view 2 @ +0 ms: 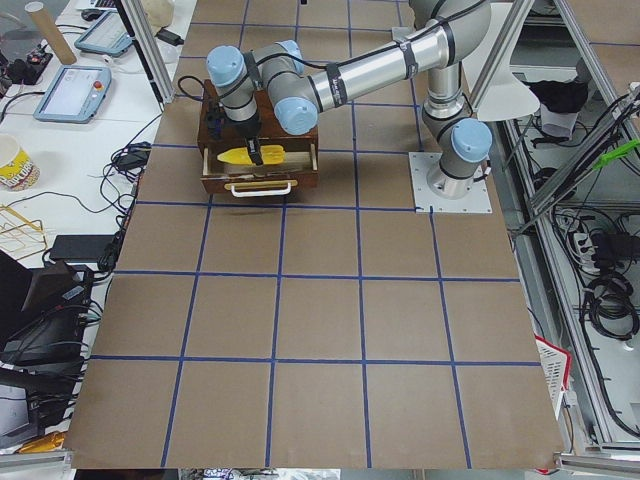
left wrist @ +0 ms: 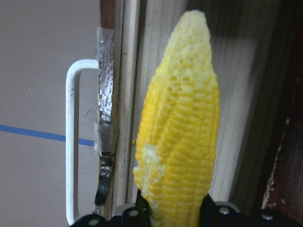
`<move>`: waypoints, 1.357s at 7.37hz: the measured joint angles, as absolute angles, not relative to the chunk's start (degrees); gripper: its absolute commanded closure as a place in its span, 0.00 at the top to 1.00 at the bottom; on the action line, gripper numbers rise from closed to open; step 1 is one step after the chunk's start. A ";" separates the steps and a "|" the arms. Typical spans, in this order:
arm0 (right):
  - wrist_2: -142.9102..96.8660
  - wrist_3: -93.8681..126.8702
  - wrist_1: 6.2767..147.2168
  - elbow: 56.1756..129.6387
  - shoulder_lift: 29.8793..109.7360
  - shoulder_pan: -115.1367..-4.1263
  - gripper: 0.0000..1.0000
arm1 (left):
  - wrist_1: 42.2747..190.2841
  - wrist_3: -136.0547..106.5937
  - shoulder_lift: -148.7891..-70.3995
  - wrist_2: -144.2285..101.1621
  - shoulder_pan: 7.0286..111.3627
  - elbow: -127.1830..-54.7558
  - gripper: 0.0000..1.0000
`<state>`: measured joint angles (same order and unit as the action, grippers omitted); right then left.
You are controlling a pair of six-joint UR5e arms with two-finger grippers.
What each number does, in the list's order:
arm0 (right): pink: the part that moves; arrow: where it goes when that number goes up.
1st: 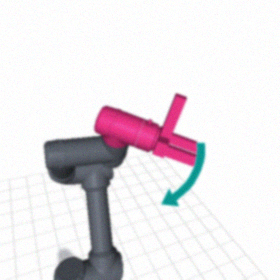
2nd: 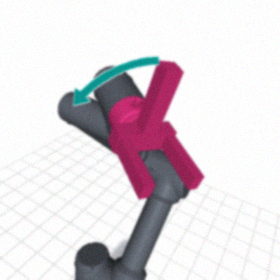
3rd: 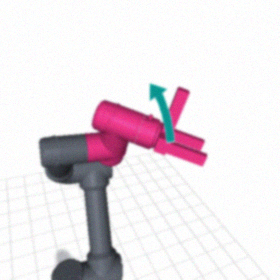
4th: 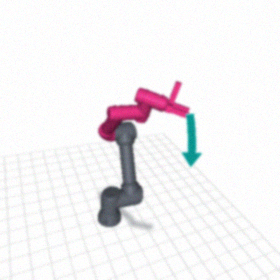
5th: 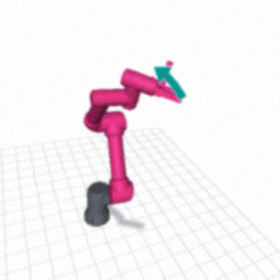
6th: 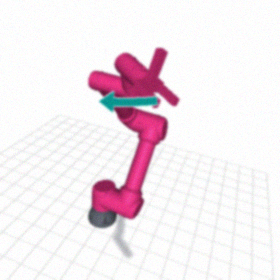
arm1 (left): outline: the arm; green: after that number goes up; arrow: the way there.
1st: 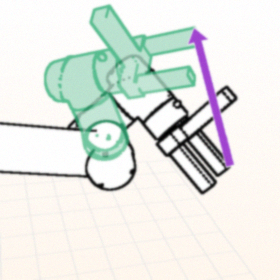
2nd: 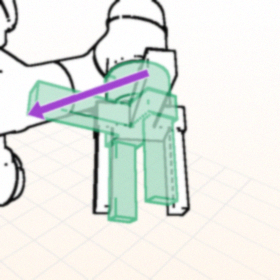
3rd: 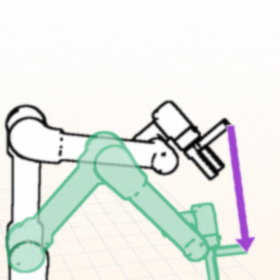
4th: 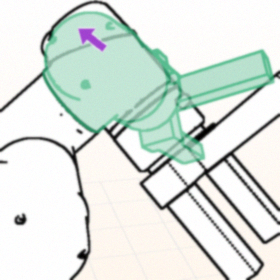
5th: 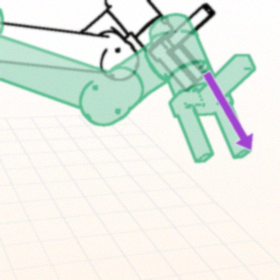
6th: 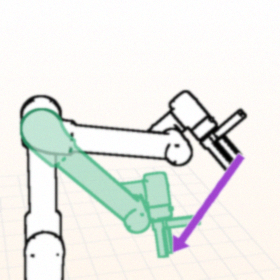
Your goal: Open drawer and put corn inside
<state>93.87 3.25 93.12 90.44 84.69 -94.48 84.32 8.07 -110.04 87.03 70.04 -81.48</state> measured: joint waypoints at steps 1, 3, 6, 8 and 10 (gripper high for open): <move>93.87 3.25 93.10 90.44 84.69 -94.48 1.00 | 84.46 8.48 -109.53 87.03 69.93 -81.43 1.00; 93.87 3.25 93.08 90.44 84.68 -94.48 1.00 | 84.86 8.85 -108.49 87.09 69.85 -81.13 1.00; 93.87 3.25 93.13 90.44 84.68 -94.48 1.00 | 89.71 8.88 -105.79 87.16 70.90 -78.28 1.00; 93.85 3.25 93.10 90.44 84.68 -94.48 1.00 | 92.14 8.32 -102.40 87.68 76.34 -77.30 1.00; 93.73 3.25 93.10 90.41 84.69 -94.48 1.00 | 93.35 6.60 -98.46 88.03 83.27 -78.28 1.00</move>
<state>93.73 3.25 93.10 90.41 84.69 -94.48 93.35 6.60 -98.46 88.03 83.27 -78.28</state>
